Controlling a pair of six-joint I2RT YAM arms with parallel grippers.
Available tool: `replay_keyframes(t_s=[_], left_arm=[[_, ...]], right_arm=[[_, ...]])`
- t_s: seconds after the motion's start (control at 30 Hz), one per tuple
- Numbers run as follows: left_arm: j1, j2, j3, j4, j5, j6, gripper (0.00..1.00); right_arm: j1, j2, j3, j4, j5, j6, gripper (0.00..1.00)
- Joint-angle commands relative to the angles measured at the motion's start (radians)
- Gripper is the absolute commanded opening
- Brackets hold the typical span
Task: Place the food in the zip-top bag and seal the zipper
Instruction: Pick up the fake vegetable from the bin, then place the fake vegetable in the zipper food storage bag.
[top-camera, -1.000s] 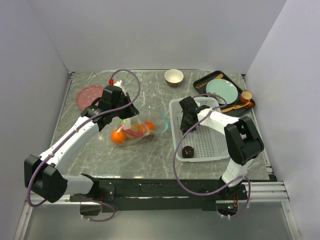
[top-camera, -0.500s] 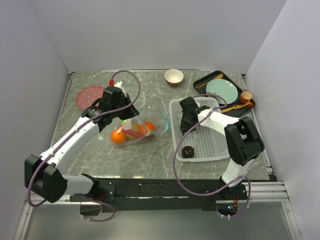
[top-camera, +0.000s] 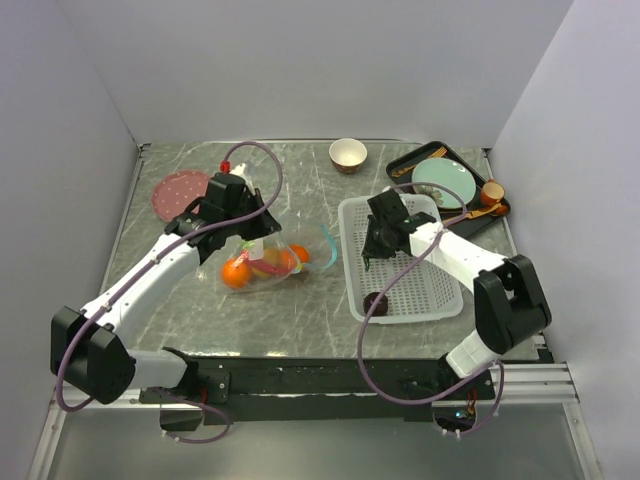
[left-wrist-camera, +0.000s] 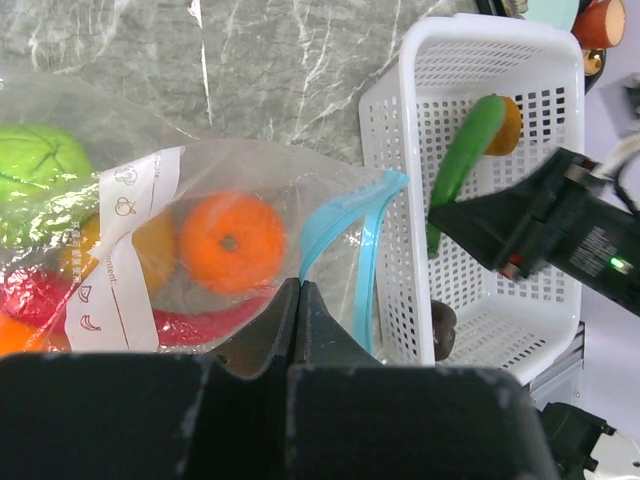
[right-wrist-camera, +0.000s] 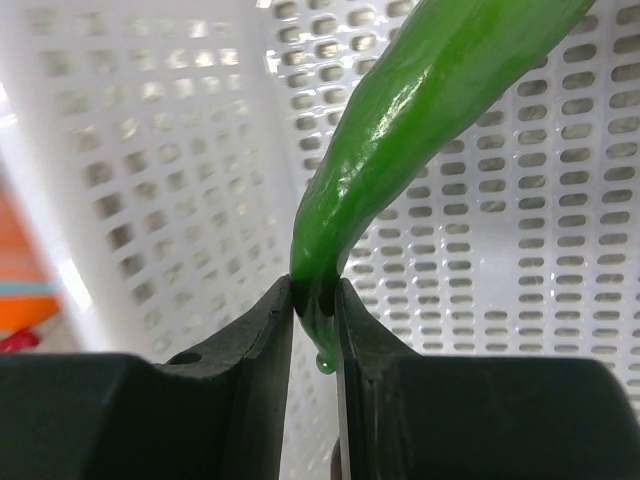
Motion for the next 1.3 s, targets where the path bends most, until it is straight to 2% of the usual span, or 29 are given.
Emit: replay_keyframes(t_s=[0.0, 0.17, 0.33, 0.4, 0.43, 0.57, 0.8, 1.27], left_arm=[[0.003, 0.025, 0.028, 0.032, 0.018, -0.005, 0.01], [0.003, 0.036, 0.034, 0.046, 0.022, -0.011, 0.01], [0.003, 0.038, 0.036, 0.052, 0.025, -0.011, 0.01], [0.003, 0.039, 0.037, 0.053, 0.032, -0.01, 0.01], [0.003, 0.041, 0.04, 0.052, 0.036, -0.01, 0.01], [0.003, 0.044, 0.059, 0.04, 0.042, 0.001, 0.01], [0.003, 0.047, 0.052, 0.05, 0.055, -0.005, 0.01], [0.005, 0.047, 0.056, 0.049, 0.05, 0.001, 0.01]], right_arm=[[0.018, -0.088, 0.018, -0.037, -0.005, -0.046, 0.0], [0.018, -0.133, 0.05, -0.023, -0.137, -0.099, 0.0], [0.018, -0.173, 0.076, -0.004, -0.336, -0.122, 0.01], [0.019, -0.194, 0.073, 0.018, -0.393, -0.132, 0.03], [0.018, -0.201, 0.073, 0.023, -0.469, -0.154, 0.03], [0.021, -0.231, 0.067, 0.004, -0.556, -0.216, 0.07], [0.024, -0.265, 0.048, -0.071, -0.651, -0.343, 0.08], [0.034, -0.234, 0.047, -0.143, -0.798, -0.438, 0.11]])
